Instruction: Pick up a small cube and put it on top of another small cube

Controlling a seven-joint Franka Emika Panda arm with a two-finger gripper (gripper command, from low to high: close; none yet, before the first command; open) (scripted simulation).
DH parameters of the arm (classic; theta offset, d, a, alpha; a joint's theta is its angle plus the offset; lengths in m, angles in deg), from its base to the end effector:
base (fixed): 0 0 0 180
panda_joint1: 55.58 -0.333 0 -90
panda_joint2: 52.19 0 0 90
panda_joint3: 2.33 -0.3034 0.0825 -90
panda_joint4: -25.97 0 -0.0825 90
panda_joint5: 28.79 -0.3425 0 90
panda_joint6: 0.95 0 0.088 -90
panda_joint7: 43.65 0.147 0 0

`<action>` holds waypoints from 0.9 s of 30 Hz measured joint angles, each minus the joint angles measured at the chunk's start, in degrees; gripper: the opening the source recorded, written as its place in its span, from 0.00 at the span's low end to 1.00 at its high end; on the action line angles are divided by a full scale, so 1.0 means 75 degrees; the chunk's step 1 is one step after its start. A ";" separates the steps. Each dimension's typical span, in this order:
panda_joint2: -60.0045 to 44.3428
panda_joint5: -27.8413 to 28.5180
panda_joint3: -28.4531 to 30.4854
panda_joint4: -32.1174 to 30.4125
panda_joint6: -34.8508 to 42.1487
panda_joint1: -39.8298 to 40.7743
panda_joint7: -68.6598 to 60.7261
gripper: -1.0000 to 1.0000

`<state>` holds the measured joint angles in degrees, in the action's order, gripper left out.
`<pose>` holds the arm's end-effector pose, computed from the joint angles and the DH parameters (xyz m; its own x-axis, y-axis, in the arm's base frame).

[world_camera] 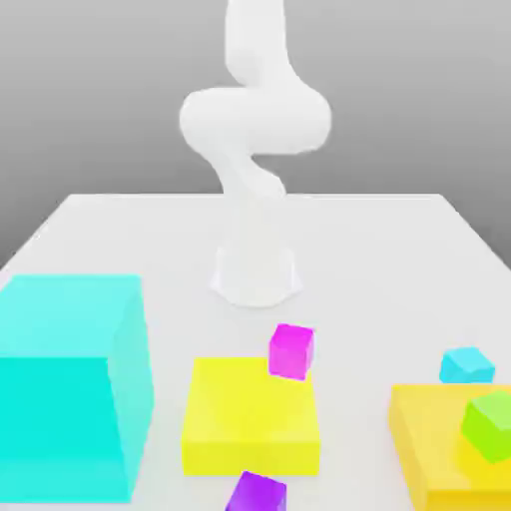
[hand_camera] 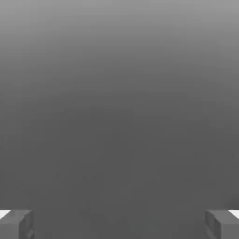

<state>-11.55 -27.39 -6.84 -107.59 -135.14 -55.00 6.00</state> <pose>0.3737 0.0327 0.6286 0.5237 -0.7020 0.4827 -0.5381 -0.7118 -0.4514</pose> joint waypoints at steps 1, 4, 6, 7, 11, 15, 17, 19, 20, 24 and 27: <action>-0.0298 0.0086 -0.0259 -0.0102 -0.0139 0.0029 0.0223 0.50; -0.1139 0.0360 -0.0978 -0.0392 -0.0533 0.0083 0.0878 0.50; -0.1689 0.0560 -0.1436 -0.0581 -0.0790 0.0101 0.1321 0.50; -0.1965 0.0667 -0.1656 -0.0675 -0.0918 0.0101 0.1547 0.50; -0.3078 0.1132 -0.2485 -0.1050 -0.1424 0.0051 0.2476 0.50; -0.4205 0.1626 -0.3195 -0.1423 -0.1923 -0.0106 0.3426 0.50; -0.4766 0.1859 -0.3464 -0.1609 -0.2173 -0.0292 0.3891 0.50; -0.5313 0.2033 -0.3613 -0.1798 -0.2429 -0.0694 0.4311 0.50; -0.5576 0.2091 -0.3695 -0.1894 -0.2560 -0.0843 0.4501 0.50; -0.6526 0.1989 -0.3992 -0.2287 -0.3141 -0.1363 0.5016 0.50; -0.7104 0.2472 -0.3619 -0.2249 -0.3524 -0.1795 0.5498 0.50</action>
<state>-64.83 -8.85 -33.98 -124.46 -161.57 -68.47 47.23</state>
